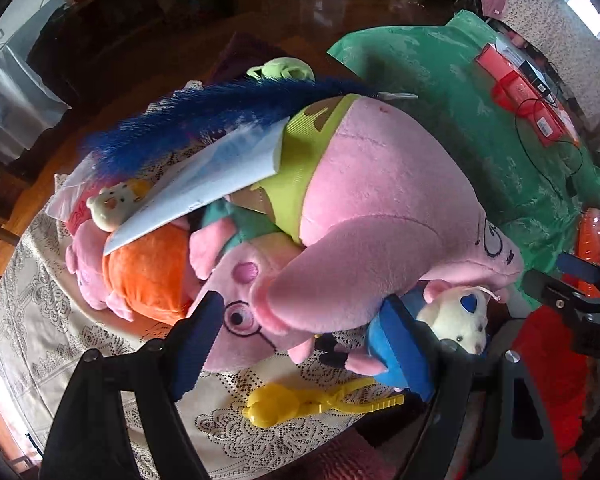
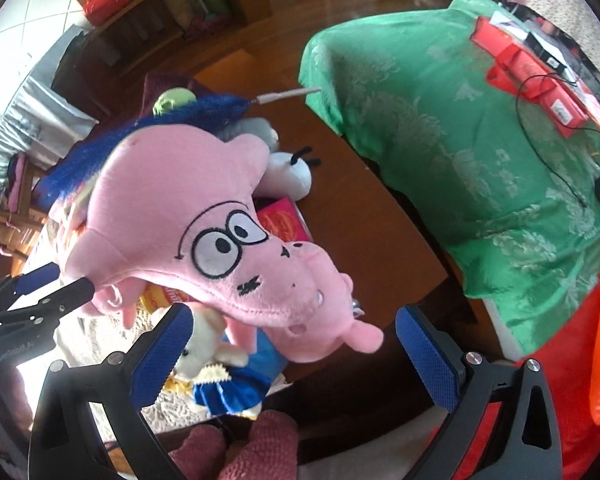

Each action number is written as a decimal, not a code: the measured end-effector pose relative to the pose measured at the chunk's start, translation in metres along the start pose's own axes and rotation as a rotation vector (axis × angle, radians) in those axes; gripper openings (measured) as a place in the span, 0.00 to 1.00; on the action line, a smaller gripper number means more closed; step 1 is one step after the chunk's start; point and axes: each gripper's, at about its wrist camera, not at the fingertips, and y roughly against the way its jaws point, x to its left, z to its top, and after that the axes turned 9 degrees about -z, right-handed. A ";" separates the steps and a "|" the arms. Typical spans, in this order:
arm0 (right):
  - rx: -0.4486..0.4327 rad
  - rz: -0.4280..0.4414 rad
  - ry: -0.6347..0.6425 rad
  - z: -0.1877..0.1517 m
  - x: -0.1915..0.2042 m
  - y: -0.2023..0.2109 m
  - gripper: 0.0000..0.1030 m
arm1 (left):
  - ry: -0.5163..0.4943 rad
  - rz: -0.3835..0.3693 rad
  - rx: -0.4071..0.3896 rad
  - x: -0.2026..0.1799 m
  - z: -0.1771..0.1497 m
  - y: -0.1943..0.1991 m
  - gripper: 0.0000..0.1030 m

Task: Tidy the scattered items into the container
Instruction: 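Move both grippers toward the large pink pig in the green shirt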

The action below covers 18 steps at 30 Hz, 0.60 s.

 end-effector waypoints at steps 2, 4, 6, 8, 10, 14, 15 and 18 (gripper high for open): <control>0.012 0.006 0.008 0.003 0.001 -0.009 1.00 | -0.004 -0.007 0.017 -0.002 0.000 -0.006 0.78; 0.022 0.009 0.018 0.005 0.001 -0.016 1.00 | -0.007 -0.021 0.011 -0.004 0.000 -0.005 0.78; 0.031 0.013 0.032 0.007 0.002 -0.021 1.00 | -0.018 -0.022 0.014 -0.007 0.002 -0.006 0.78; 0.036 0.011 0.055 0.010 0.003 -0.026 1.00 | -0.024 -0.021 0.027 -0.007 0.005 -0.013 0.78; 0.041 0.008 0.072 0.013 0.004 -0.032 1.00 | -0.027 -0.026 0.039 -0.007 0.009 -0.020 0.78; 0.057 0.038 0.072 0.019 0.004 -0.043 1.00 | -0.041 -0.028 0.055 -0.009 0.013 -0.032 0.78; 0.056 0.042 0.077 0.021 0.005 -0.045 1.00 | -0.044 -0.026 0.056 -0.009 0.014 -0.035 0.78; 0.044 0.057 0.096 0.025 0.007 -0.051 1.00 | -0.054 -0.030 0.043 -0.008 0.015 -0.036 0.78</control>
